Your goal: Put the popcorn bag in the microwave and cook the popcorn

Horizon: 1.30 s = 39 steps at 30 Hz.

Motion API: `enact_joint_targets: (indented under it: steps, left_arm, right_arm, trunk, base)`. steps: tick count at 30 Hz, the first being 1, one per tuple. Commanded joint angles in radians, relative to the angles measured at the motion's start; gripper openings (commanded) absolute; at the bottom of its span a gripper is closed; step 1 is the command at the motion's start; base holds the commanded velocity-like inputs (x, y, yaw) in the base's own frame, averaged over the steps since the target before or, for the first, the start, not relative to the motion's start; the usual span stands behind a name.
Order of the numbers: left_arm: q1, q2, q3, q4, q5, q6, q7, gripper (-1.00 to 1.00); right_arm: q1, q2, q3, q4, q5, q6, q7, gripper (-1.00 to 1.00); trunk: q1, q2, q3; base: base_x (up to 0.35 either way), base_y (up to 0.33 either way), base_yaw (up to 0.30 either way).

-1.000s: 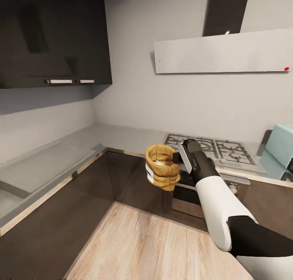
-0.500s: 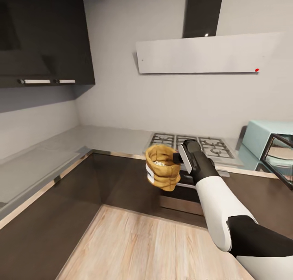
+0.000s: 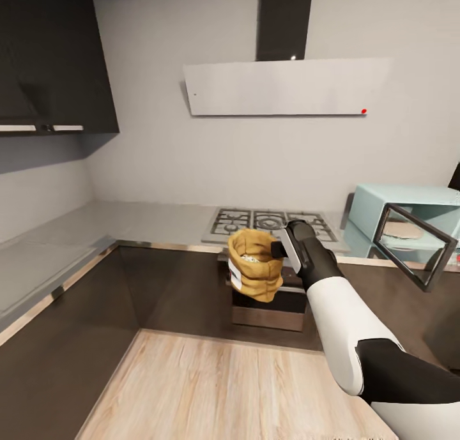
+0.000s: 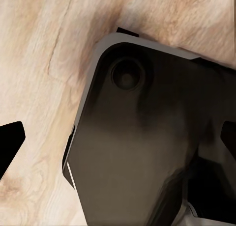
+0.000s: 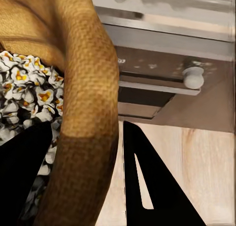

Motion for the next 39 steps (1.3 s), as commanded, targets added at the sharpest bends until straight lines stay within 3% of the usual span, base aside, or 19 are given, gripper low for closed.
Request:
enact_joint_targets:
  steps: [1, 22, 24, 30, 39]
  left_arm:
    - [0.0, 0.0, 0.005, -0.001, 0.0, -0.001, 0.001, 1.0]
    - [0.0, 0.0, 0.005, -0.001, 0.0, -0.001, 0.001, 1.0]
    - [0.0, 0.0, 0.005, -0.001, 0.0, -0.001, 0.001, 1.0]
    - [0.0, 0.0, 0.005, -0.001, 0.0, -0.001, 0.001, 1.0]
    - [0.0, 0.0, 0.005, -0.001, 0.0, -0.001, 0.001, 1.0]
  right_arm:
    - [-0.001, 0.001, -0.003, 0.0, 0.004, 0.003, 0.001, -1.0]
    - [-0.001, -0.003, -0.004, 0.004, 0.006, 0.003, -0.002, -1.0]
    - [-0.001, -0.028, -0.003, 0.02, 0.005, 0.003, -0.002, -1.0]
    - [-0.001, -0.045, -0.004, 0.024, 0.007, 0.003, -0.002, -1.0]
    - [-0.001, -0.105, -0.003, 0.024, -0.002, 0.003, 0.01, -1.0]
  trunk:
    - [0.0, -0.001, -0.001]
    - [0.0, -0.001, -0.001]
    - [0.0, -0.001, -0.001]
    - [0.0, -0.001, -0.001]
    - [0.0, -0.001, -0.001]
  base:
    - [0.0, 0.0, -0.242]
    - [0.0, 0.0, -0.242]
    - [0.0, 0.0, -0.242]
    - [0.0, 0.0, -0.242]
    - [0.0, 0.0, -0.242]
